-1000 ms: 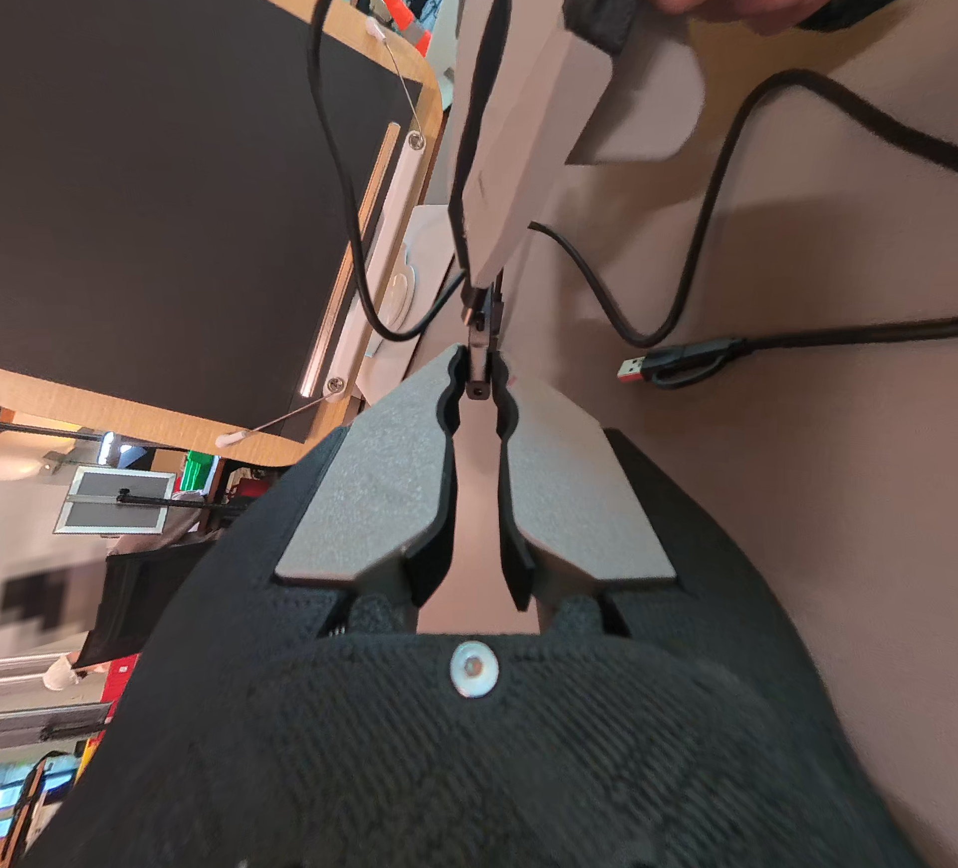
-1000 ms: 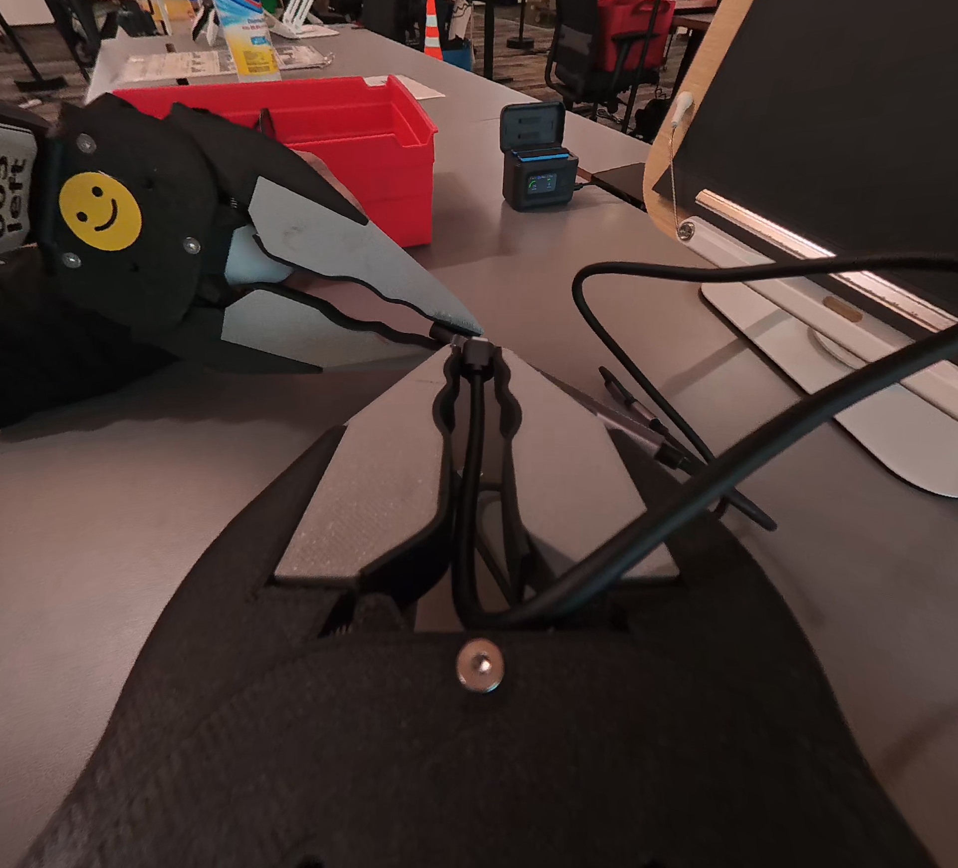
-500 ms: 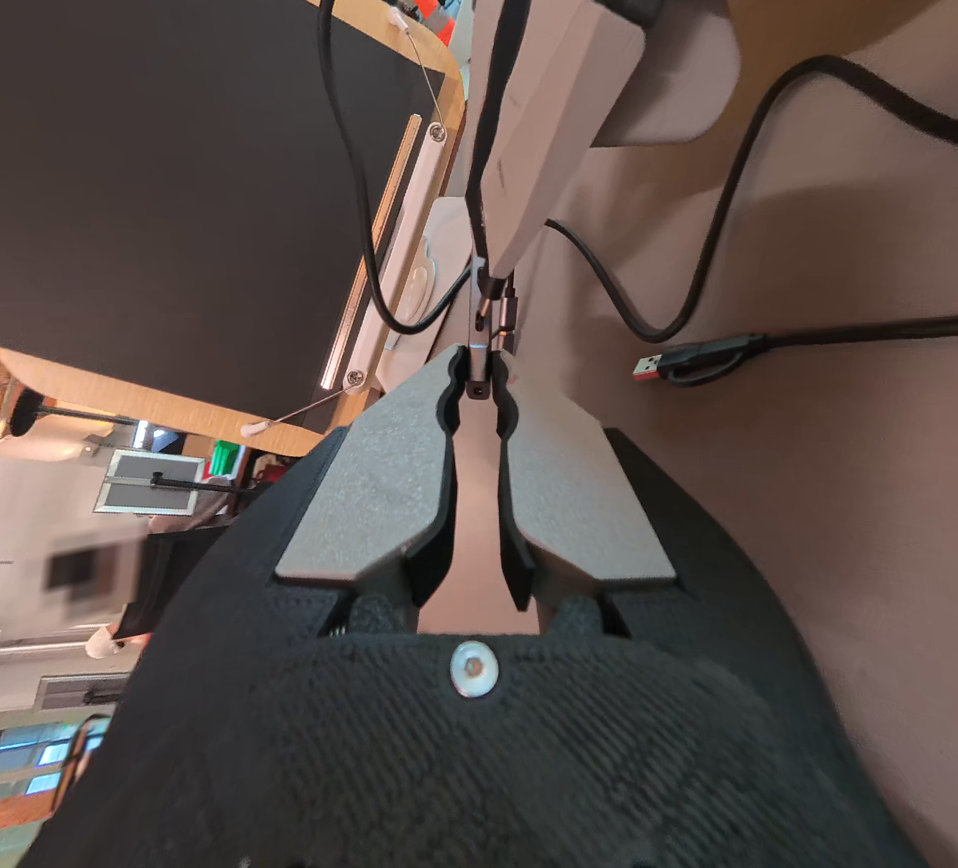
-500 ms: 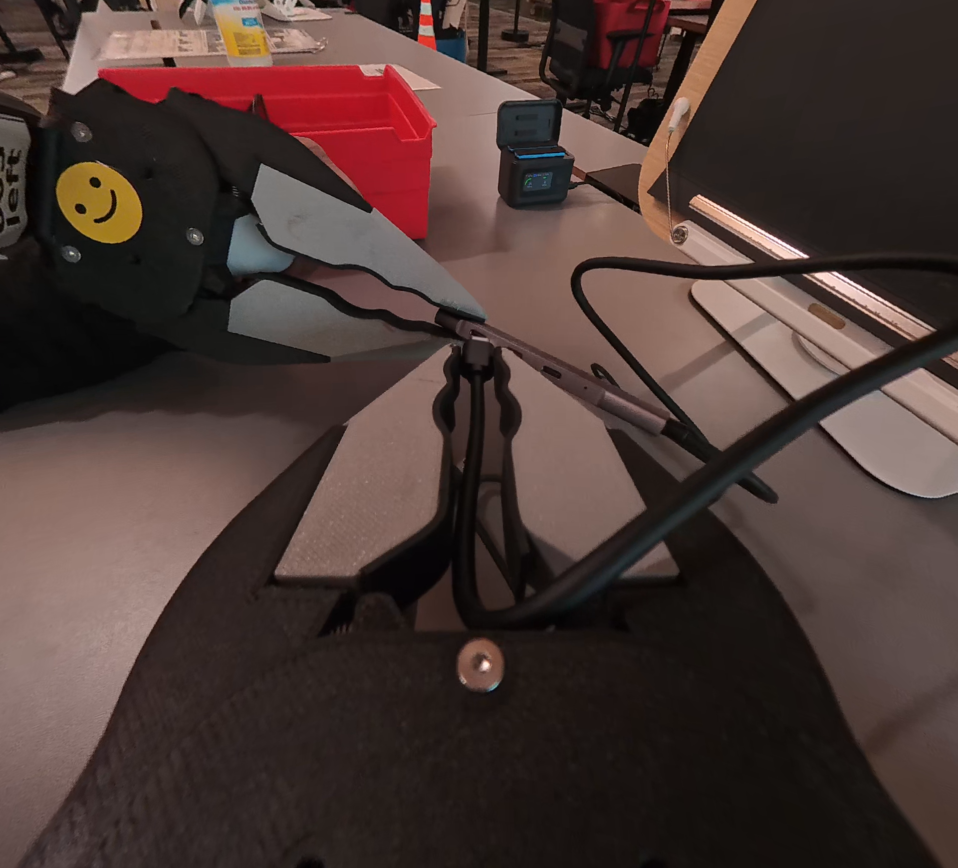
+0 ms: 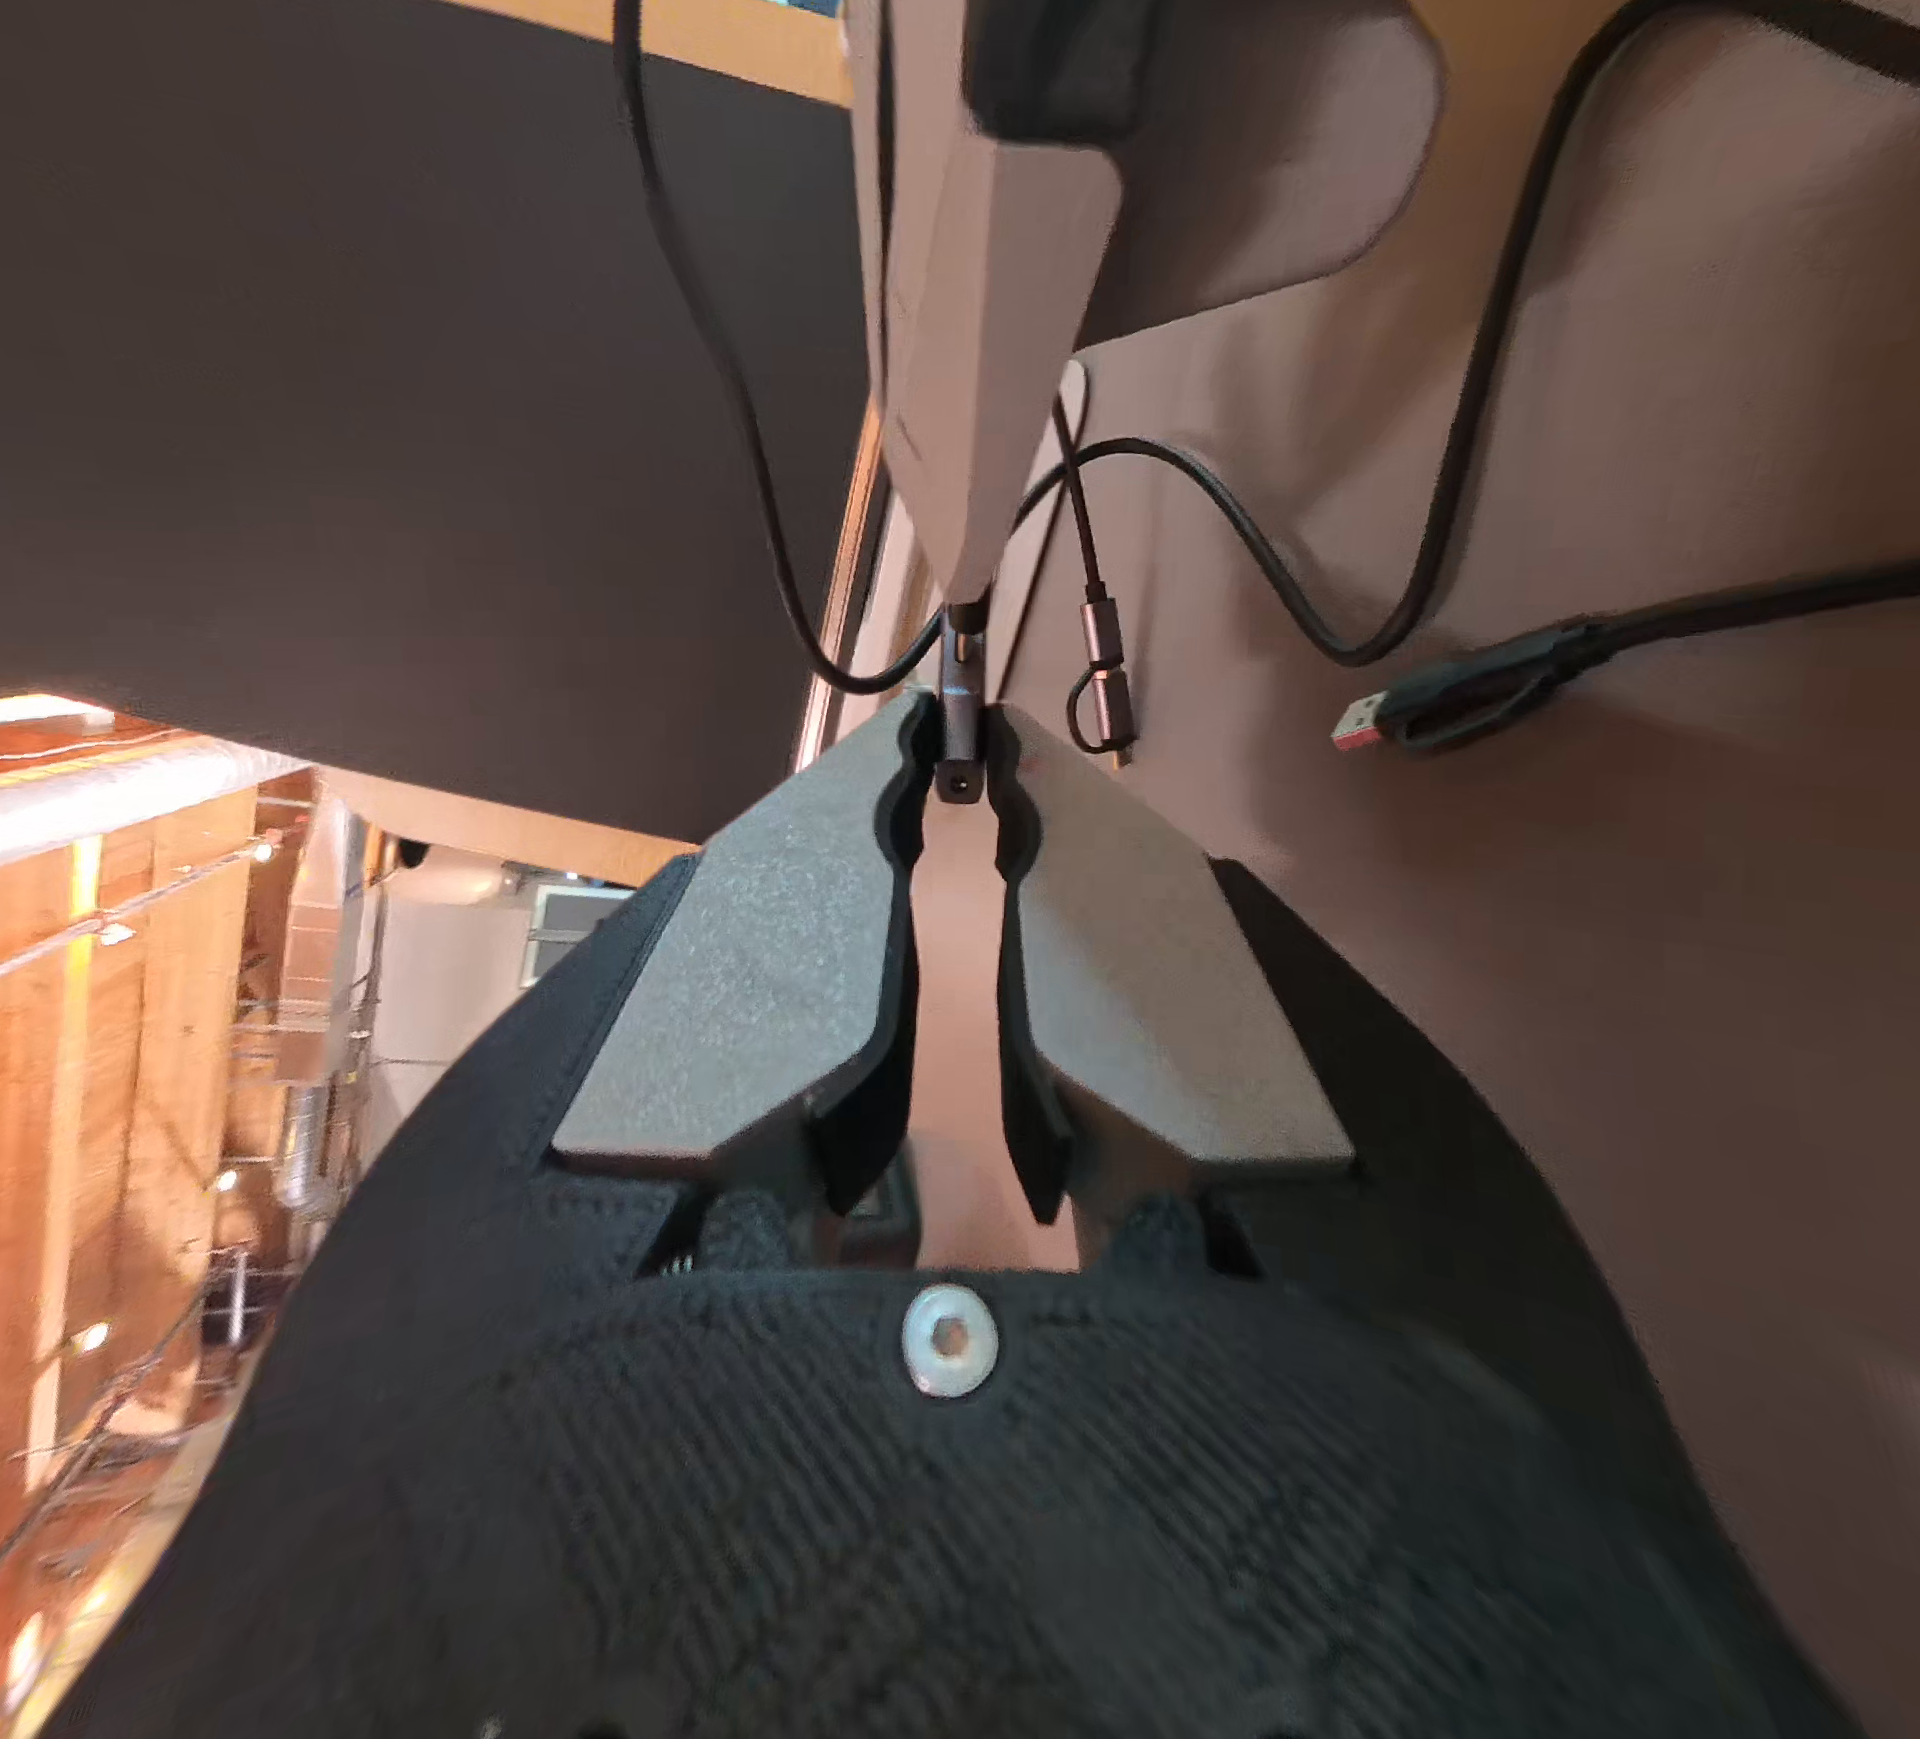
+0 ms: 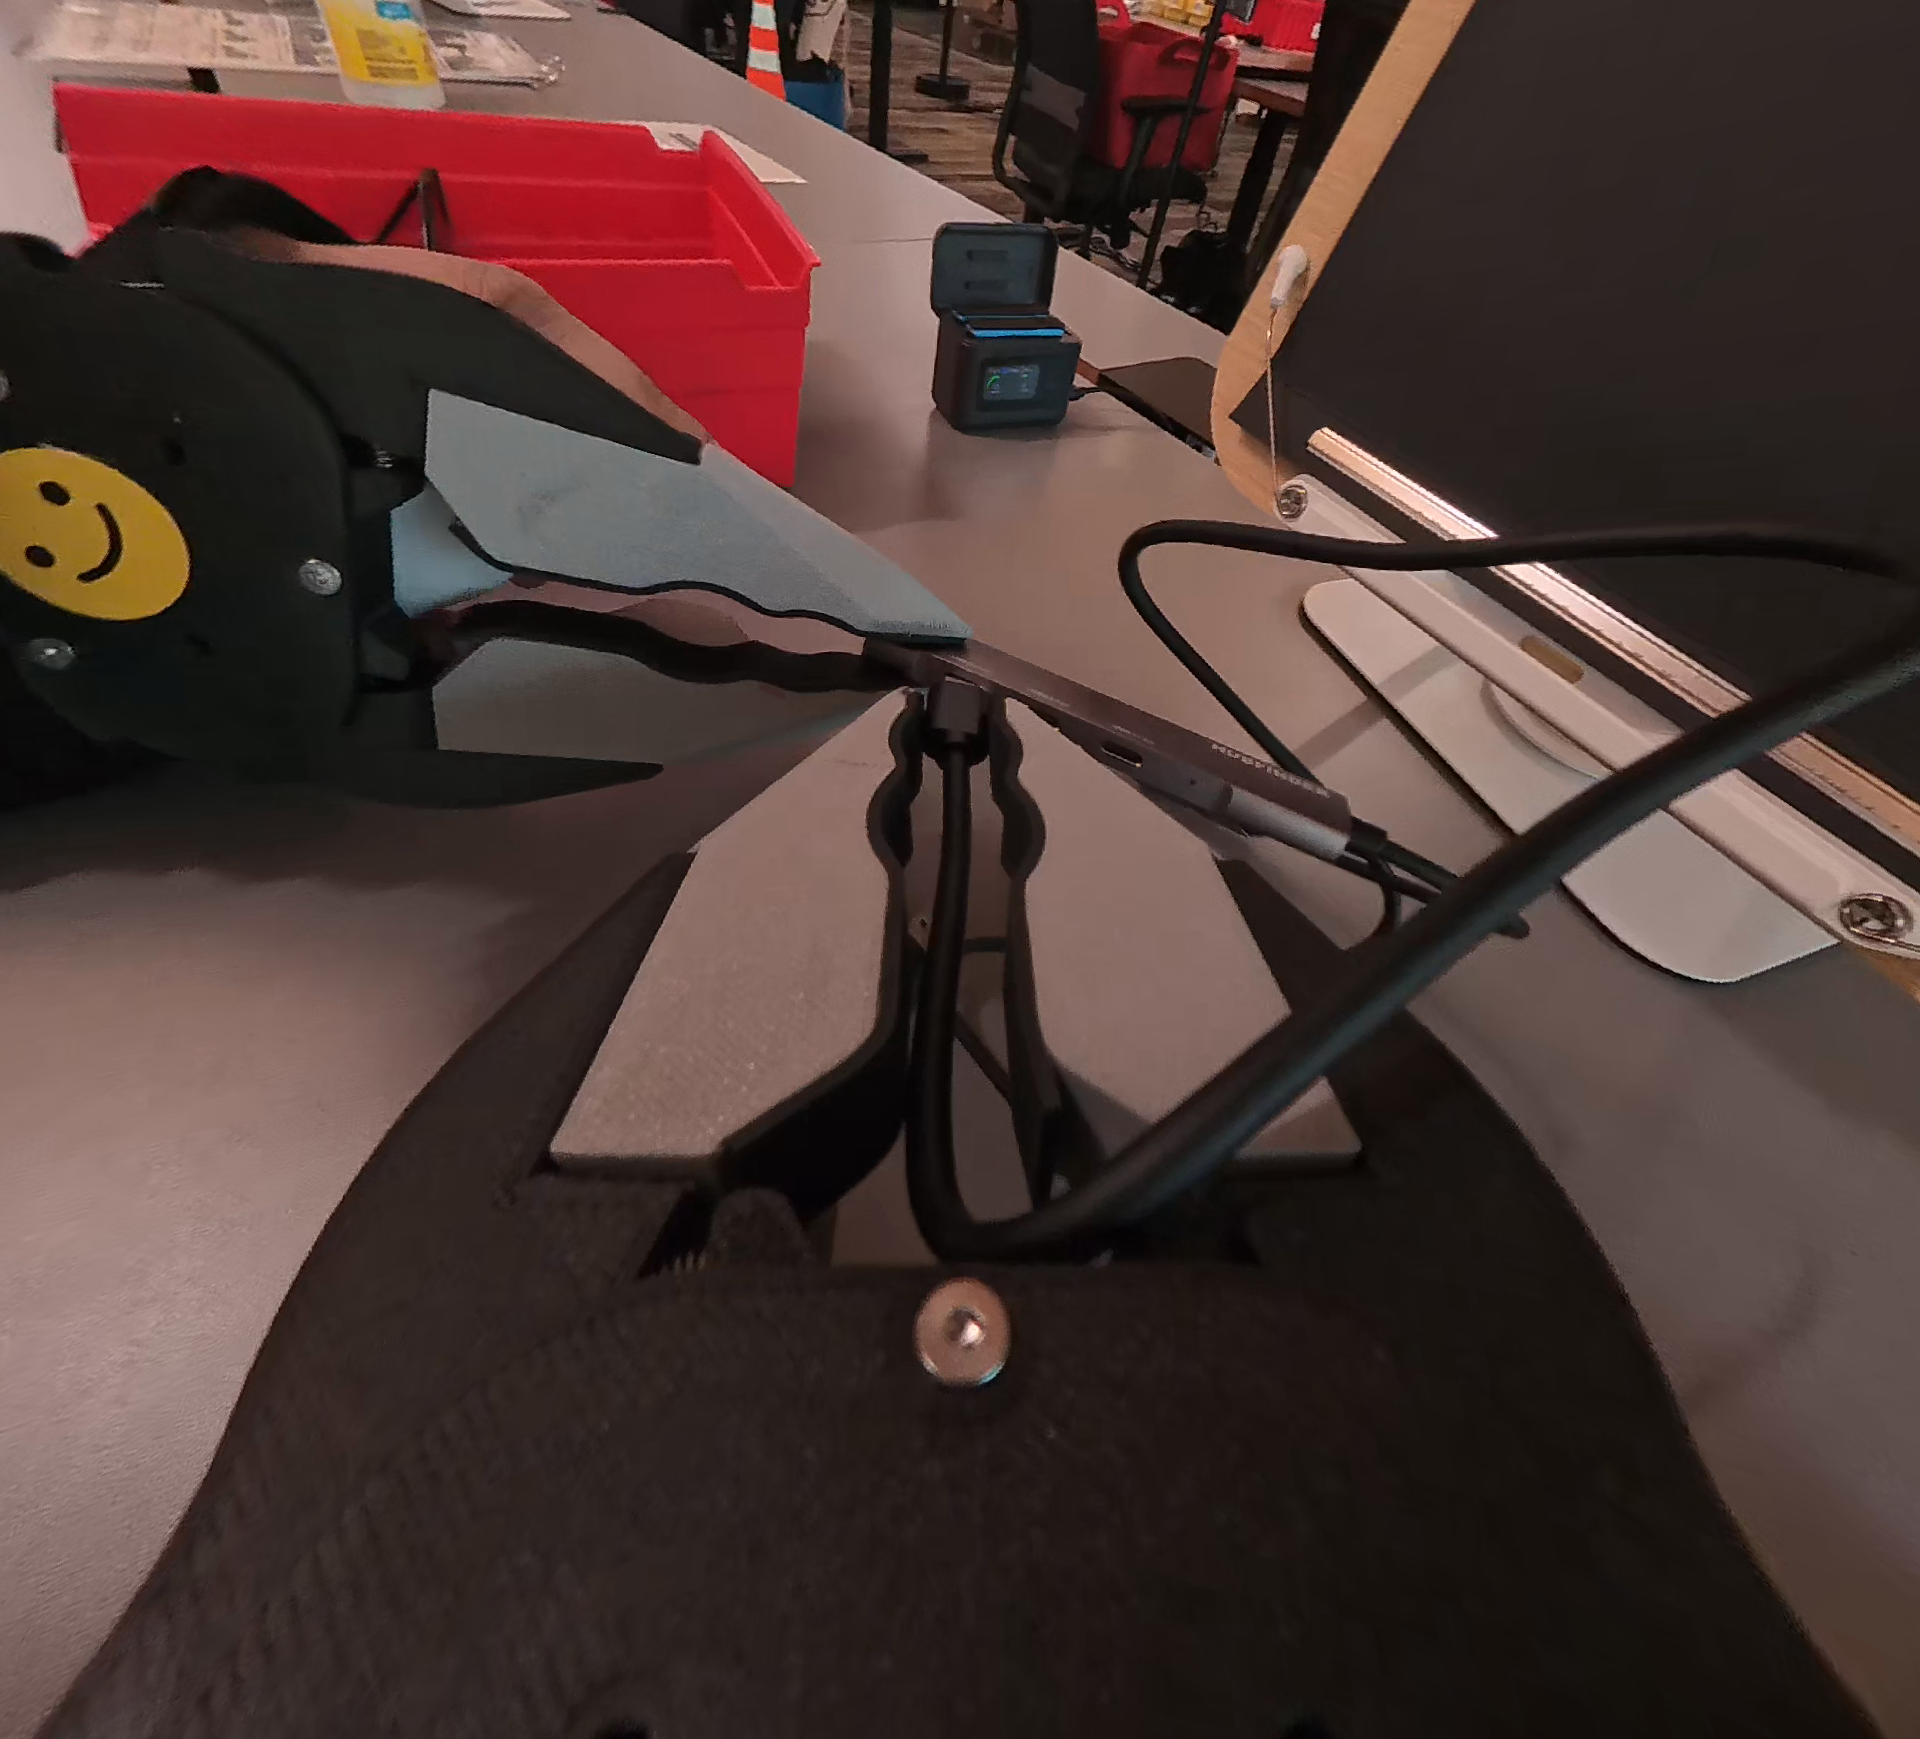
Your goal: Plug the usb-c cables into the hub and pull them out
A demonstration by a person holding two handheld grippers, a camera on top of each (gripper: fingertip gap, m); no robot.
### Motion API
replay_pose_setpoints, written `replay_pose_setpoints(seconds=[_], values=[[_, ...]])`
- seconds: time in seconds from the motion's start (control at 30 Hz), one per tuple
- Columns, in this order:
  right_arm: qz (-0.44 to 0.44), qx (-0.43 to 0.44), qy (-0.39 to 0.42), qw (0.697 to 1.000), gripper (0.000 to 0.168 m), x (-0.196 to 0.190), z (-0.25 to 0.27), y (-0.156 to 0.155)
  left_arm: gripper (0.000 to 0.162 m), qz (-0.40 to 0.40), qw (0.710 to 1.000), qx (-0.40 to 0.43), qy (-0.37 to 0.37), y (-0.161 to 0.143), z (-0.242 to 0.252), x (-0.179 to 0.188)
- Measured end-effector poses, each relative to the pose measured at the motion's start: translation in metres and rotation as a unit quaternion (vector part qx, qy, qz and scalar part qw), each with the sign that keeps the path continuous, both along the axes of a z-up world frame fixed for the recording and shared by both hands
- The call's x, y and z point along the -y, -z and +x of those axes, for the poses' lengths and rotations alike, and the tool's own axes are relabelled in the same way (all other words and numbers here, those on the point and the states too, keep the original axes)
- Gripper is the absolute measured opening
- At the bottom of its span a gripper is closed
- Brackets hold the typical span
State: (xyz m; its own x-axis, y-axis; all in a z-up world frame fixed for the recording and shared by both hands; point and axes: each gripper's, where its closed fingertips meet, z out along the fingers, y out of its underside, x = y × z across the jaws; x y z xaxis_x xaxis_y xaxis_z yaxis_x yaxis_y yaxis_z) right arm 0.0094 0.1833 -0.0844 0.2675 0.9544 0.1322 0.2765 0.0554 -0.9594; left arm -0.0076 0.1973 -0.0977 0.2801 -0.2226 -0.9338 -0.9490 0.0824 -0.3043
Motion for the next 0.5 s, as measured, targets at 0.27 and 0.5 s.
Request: replay_pose_setpoints(seconds=[0.27,0.5], values=[[-0.01,-0.026,-0.002,1.0,0.009,0.0022,0.0008,-0.006,0.006,0.0,1.0,0.027,0.011,-0.006,0.0031,0.004],[-0.001,-0.021,-0.003,1.0,0.008,0.0021,0.0027,-0.0066,0.006,-0.003,1.0,0.024,0.015,-0.0031,0.0071,0.0041]])
